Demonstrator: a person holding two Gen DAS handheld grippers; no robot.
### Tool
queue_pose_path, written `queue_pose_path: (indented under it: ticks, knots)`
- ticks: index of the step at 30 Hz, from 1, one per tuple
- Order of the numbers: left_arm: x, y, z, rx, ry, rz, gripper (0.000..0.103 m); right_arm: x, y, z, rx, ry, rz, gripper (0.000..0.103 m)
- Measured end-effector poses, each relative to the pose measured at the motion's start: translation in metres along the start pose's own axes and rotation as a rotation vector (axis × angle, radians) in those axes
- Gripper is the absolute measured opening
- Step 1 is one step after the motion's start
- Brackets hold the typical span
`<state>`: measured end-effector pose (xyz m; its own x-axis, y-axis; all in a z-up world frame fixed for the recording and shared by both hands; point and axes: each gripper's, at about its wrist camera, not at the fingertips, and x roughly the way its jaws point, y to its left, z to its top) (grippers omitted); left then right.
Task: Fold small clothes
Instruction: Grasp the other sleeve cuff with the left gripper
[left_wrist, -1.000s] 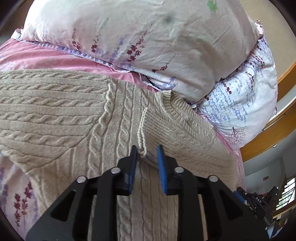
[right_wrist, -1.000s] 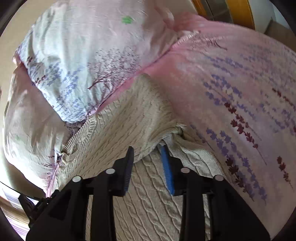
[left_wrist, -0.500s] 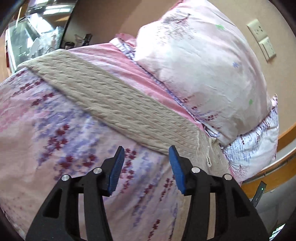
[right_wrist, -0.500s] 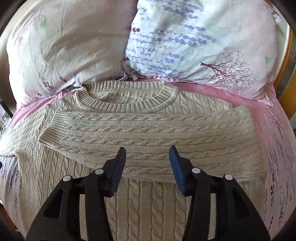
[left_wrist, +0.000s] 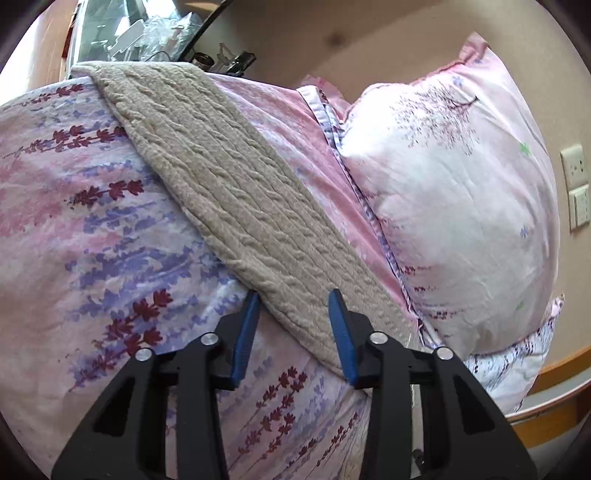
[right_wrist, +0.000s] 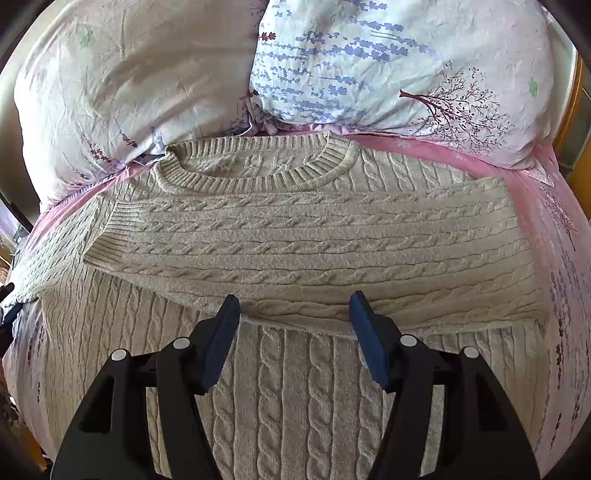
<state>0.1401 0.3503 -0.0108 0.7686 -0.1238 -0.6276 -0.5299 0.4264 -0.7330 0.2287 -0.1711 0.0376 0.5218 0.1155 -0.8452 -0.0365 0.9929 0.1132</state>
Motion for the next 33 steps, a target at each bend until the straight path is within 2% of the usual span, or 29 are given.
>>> queue_pose_path:
  ticks: [6,8,12,15,19,21,23,25,27,29,31,33]
  knots:
    - [0.002,0.021,0.014,-0.132,-0.035,-0.019,0.013,-0.013,0.008,-0.009,0.009,0.001,0.063,0.066]
    - [0.003,0.024,0.018,-0.153,-0.048,-0.027,0.009,-0.017,0.006,-0.01,0.014,0.001,0.081,0.066]
    - [0.0,0.003,0.019,-0.104,-0.087,-0.038,0.006,-0.026,-0.006,-0.01,0.031,-0.015,0.097,0.066]
    - [-0.006,-0.034,0.01,-0.022,-0.098,-0.132,0.006,-0.037,-0.019,-0.007,0.057,-0.04,0.113,0.066]
    - [-0.002,-0.106,-0.022,0.127,-0.043,-0.3,0.005,-0.041,-0.033,-0.003,0.081,-0.064,0.128,0.067]
    - [0.008,-0.142,-0.05,0.208,0.003,-0.38,0.006,-0.043,-0.039,-0.005,0.094,-0.068,0.131,0.067]
    - [0.023,-0.171,-0.085,0.287,0.06,-0.423,0.006,-0.042,-0.044,-0.007,0.107,-0.062,0.132,0.067]
    - [0.047,-0.191,-0.122,0.358,0.134,-0.423,0.007,-0.039,-0.048,-0.011,0.115,-0.052,0.129,0.067]
    - [0.078,-0.197,-0.156,0.396,0.242,-0.373,0.011,-0.036,-0.052,-0.014,0.125,-0.04,0.125,0.067]
    - [0.106,-0.19,-0.177,0.388,0.345,-0.309,0.013,-0.034,-0.056,-0.017,0.134,-0.032,0.121,0.067]
    - [0.115,-0.175,-0.181,0.335,0.379,-0.275,0.023,-0.035,-0.06,-0.018,0.139,-0.032,0.119,0.067]
    - [0.112,-0.164,-0.17,0.28,0.367,-0.283,0.03,-0.037,-0.063,-0.019,0.144,-0.038,0.114,0.067]
